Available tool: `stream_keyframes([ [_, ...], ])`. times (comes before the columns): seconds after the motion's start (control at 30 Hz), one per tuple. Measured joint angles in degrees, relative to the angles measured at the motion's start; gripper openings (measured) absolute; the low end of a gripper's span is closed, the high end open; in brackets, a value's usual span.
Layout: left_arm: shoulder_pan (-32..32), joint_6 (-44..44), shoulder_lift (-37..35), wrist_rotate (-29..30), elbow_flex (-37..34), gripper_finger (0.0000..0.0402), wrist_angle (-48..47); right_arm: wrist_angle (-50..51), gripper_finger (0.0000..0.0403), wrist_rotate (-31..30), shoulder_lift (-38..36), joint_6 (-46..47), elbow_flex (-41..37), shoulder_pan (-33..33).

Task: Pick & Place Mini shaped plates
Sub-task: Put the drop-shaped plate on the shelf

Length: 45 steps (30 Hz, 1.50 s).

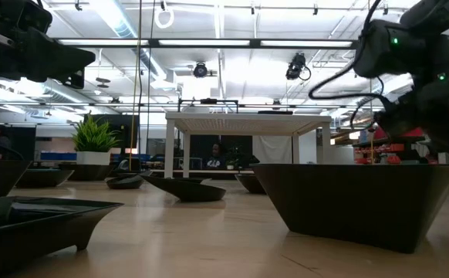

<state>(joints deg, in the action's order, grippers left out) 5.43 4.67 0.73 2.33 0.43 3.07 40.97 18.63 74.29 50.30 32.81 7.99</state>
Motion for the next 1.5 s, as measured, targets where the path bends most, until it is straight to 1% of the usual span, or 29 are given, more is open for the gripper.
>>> stream_keyframes([
  [0.17, 0.0, 0.0, 0.0, 0.01, -0.01, 0.0003, 0.0, -0.03, 0.0004, -0.04, -1.81, 0.0, 2.73, -0.18],
  [0.4, 0.02, 0.0, 0.0, 0.02, -0.02, 0.0003, 0.0, 0.0, 0.0004, -0.09, -2.83, -1.59, 9.12, -2.17],
  [0.9, 0.02, 0.0, 0.0, 0.02, -0.02, 0.0003, 0.0, 0.94, 0.0004, 0.03, -2.21, -6.95, 26.24, -12.7],
  [1.07, 0.0, 0.0, 0.0, 0.0, -0.02, 0.0003, 0.0, 3.93, 0.0004, 0.03, 0.53, -9.9, 32.75, -15.21],
  [1.33, 0.0, 0.0, 0.0, 0.01, 0.0, 0.0003, 0.0, 12.13, 0.0004, 0.05, 8.38, -15.07, 44.25, -18.1],
  [1.5, 0.02, 0.0, 0.0, 0.0, 0.0, 0.0003, 0.0, 15.26, 0.0004, 0.05, 12.81, -17.92, 50.29, -20.16],
])
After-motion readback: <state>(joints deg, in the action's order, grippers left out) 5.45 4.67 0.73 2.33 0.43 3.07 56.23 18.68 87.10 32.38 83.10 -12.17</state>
